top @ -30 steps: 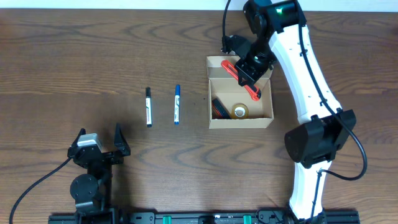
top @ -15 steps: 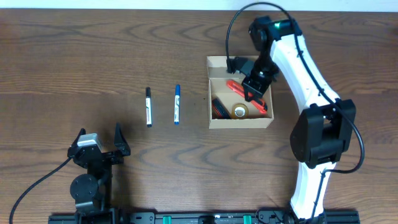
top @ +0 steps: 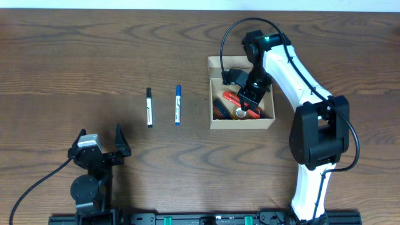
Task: Pack container
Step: 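Lift the box cutter and carry it toward the box, then lower the box cutter into the box and open the right gripper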
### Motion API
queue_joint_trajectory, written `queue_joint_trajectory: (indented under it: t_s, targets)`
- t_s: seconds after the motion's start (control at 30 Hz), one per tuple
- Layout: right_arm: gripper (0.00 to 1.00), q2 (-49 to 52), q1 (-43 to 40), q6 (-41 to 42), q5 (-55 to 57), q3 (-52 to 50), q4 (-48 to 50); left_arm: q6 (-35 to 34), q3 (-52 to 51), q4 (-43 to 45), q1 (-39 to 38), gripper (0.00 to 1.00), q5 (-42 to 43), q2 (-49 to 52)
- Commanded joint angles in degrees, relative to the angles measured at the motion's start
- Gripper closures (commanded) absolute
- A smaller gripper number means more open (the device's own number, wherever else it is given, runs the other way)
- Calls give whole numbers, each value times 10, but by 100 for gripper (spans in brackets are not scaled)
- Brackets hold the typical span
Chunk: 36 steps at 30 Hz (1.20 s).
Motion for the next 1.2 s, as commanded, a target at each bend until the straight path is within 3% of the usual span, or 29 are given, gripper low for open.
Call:
queue_joint_trajectory:
  t_s: [0.0,0.2,0.23,0.3,0.37,0.43,0.53,0.7,0.77,1.17]
  targets:
    - [99,-11,2,-8,-5,-29,14,2,-9,-22,0,5,5,-4]
    - [98,-11,2,5,-5,-52,36,2,-9,-21,0,5,5,-4]
    - [92,-11,2,7,-4,-52,38,2,-9,-22,0,5,5,-4]
    - [67,-11,2,7,-3,-52,42,2,-9,-22,0,5,5,-4]
    - [64,-11,2,7,-2,-52,44,2,-9,-22,0,5,5,-4]
    - [43,-11,2,8,-1,-52,45,2,-9,-22,0,5,5,-4]
    - [27,-11,2,19,11,-52,51,2,-9,-22,0,5,5,-4]
    - [17,-11,2,47,28,-31,56,2,-9,-22,0,5,5,-4]
    - [3,-11,2,57,28,-10,48,2,-9,-22,0,5,5,-4]
    - [1,-11,2,117,34,225,-59,2,-9,-22,0,5,5,-4]
